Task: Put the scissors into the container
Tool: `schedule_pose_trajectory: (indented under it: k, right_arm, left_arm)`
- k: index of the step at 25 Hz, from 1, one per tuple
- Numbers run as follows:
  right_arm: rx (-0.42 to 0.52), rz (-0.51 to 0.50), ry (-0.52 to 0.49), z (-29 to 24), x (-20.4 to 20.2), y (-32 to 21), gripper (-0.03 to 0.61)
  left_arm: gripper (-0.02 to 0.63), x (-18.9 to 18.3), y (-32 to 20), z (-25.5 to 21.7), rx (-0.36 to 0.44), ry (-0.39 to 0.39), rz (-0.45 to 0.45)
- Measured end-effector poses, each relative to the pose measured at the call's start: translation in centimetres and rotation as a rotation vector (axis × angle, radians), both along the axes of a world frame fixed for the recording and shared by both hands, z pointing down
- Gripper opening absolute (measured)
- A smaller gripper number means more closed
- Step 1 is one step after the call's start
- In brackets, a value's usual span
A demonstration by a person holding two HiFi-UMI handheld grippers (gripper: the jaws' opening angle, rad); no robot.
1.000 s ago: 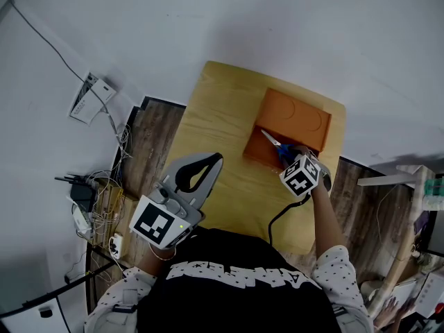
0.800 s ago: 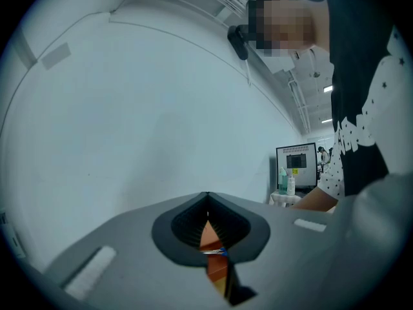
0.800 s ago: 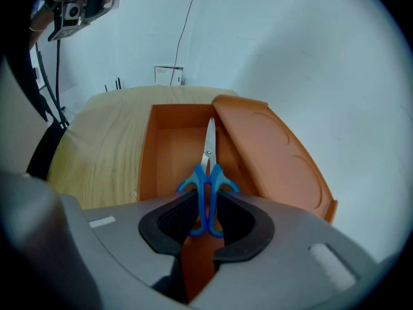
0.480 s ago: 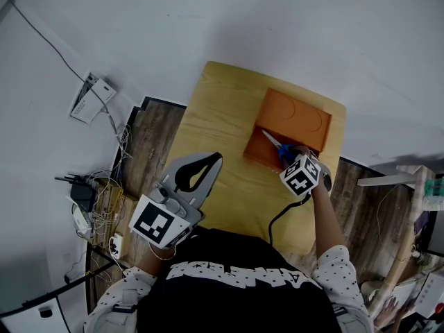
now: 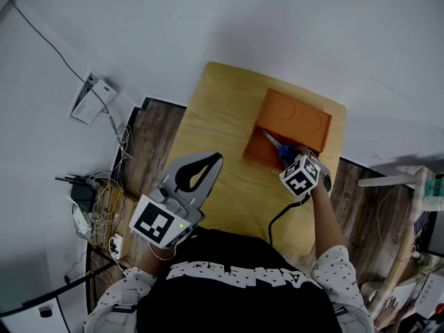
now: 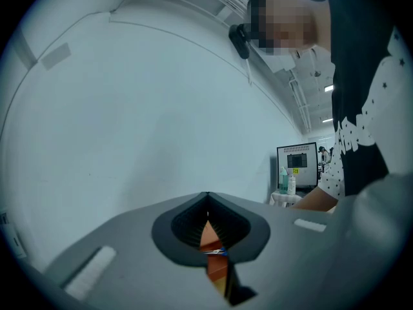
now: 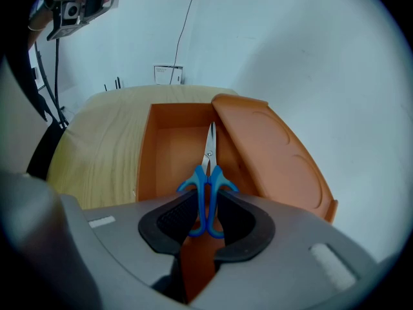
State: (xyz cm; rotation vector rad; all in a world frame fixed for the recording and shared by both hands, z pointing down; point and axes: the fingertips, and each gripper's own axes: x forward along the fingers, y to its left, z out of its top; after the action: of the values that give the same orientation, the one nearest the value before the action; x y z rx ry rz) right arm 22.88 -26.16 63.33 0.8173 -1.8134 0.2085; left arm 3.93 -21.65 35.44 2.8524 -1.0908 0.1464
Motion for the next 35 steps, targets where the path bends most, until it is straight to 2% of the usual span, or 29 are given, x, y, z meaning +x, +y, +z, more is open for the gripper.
schedule_pose_trajectory:
  k: [14,16,17,24,29,35]
  right_arm:
    - [0.054,0.028,-0.019,-0.7,0.1,0.2,0.109]
    - [0.084,0.067,-0.041,-1.3,0.4,0.2,0.062]
    - [0.103,0.096,-0.061,-1.8,0.6,0.2,0.015]
    - [0.206,0.233,-0.152,-4.7,1.9,1.5,0.014]
    - [0.269,0.310,-0.259,-7.1,2.0,3.2,0.012]
    - [0.355,0.382,-0.307,-10.0,2.3,5.5,0.012]
  left_arm:
    - [0.002,0.1,0.6,-0.2,0.005,0.001,0.003]
    - [0.002,0.1,0.7,-0.2,0.005,0.002,0.005]
    - [0.002,0.1,0.8,-0.2,0.005,0.003,0.006]
    - [0.002,1.1,1.4,-0.4,0.013,0.009,0.044]
    - [0.002,1.7,2.3,-0.7,0.022,0.010,0.070]
    - [0.002,2.0,3.1,-1.0,0.032,0.016,0.089]
